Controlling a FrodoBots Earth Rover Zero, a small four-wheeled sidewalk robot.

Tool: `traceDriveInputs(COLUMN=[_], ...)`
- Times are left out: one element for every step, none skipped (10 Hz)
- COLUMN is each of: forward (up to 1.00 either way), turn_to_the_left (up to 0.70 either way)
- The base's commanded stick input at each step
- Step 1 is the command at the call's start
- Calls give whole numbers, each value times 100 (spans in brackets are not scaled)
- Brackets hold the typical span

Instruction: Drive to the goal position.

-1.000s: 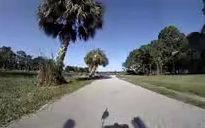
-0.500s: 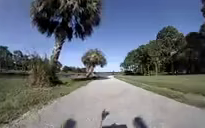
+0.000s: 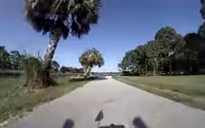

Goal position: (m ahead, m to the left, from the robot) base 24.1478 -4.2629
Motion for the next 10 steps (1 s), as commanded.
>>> traceDriveInputs(forward=[70,70,70,70,70,70,70,70,70,70], turn_to_the_left=[0,0,0,4,35,35,35,32,17,2])
